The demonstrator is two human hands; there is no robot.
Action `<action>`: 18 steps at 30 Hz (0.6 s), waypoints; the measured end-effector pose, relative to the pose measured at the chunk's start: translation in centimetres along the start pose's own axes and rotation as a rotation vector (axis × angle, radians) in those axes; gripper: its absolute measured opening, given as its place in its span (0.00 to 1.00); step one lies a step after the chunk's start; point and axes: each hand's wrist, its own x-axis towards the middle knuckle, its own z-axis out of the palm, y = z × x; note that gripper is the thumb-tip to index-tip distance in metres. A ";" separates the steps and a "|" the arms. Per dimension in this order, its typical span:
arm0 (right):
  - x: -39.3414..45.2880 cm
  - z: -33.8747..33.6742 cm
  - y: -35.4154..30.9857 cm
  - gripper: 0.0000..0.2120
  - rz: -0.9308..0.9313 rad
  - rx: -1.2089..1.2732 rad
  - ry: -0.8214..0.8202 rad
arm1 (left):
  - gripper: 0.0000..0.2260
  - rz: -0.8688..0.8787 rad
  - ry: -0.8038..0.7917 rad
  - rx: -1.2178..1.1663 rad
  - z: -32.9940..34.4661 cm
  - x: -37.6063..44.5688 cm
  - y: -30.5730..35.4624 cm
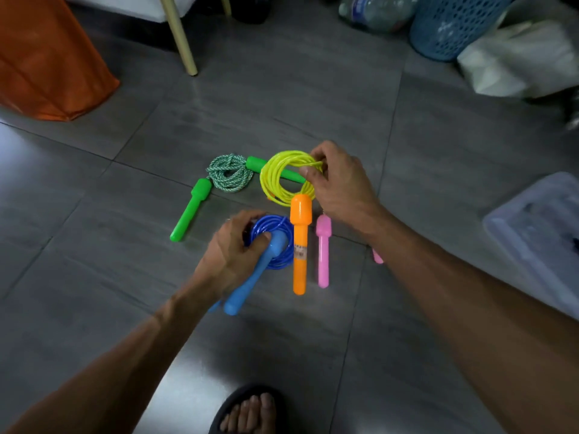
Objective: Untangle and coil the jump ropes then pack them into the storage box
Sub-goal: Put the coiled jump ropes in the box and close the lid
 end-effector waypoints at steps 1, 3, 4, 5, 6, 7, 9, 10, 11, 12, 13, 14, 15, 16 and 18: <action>-0.3 -1.2 -0.3 0.08 0.008 -0.004 0.021 | 0.13 0.021 0.016 0.009 -0.5 0.0 1.1; -1.1 -4.0 -0.9 0.09 0.030 -0.028 0.066 | 0.14 0.062 0.027 0.019 -1.4 -0.1 3.6; -1.6 -5.6 -1.2 0.09 0.036 -0.037 0.092 | 0.12 0.087 0.025 0.019 -1.8 -0.4 5.0; -2.2 -7.4 -1.6 0.09 0.036 -0.040 0.121 | 0.10 0.115 0.023 0.024 -2.2 -0.7 6.7; -2.8 -9.1 -2.0 0.08 0.036 -0.041 0.148 | 0.10 0.145 0.017 0.032 -2.6 -1.2 8.3; -3.6 -11.0 -2.4 0.08 0.035 -0.040 0.174 | 0.11 0.169 0.002 0.038 -2.9 -1.6 10.0; -5.2 -14.6 -3.1 0.08 0.036 -0.049 0.219 | 0.16 0.190 -0.039 0.067 -3.3 -2.6 13.2; -6.1 -16.4 -3.5 0.08 0.041 -0.061 0.243 | 0.19 0.202 -0.058 0.092 -3.5 -3.0 14.7; -7.0 -18.1 -3.7 0.08 0.053 -0.072 0.271 | 0.20 0.218 -0.080 0.114 -3.6 -3.5 16.3; -8.1 -19.9 -3.9 0.08 0.068 -0.081 0.306 | 0.21 0.238 -0.104 0.131 -3.6 -4.1 17.9; -9.2 -21.7 -4.1 0.09 0.080 -0.089 0.343 | 0.21 0.254 -0.126 0.137 -3.5 -4.8 19.6; -10.4 -23.4 -4.2 0.09 0.092 -0.097 0.379 | 0.21 0.269 -0.147 0.135 -3.3 -5.6 21.3; -11.8 -25.1 -4.3 0.09 0.106 -0.100 0.417 | 0.21 0.286 -0.170 0.126 -3.0 -6.4 22.9; -13.2 -26.9 -4.3 0.09 0.118 -0.098 0.452 | 0.21 0.306 -0.197 0.116 -2.5 -7.2 24.5; -16.2 -30.3 -4.1 0.09 0.136 -0.097 0.517 | 0.21 0.341 -0.241 0.116 -1.2 -9.1 27.5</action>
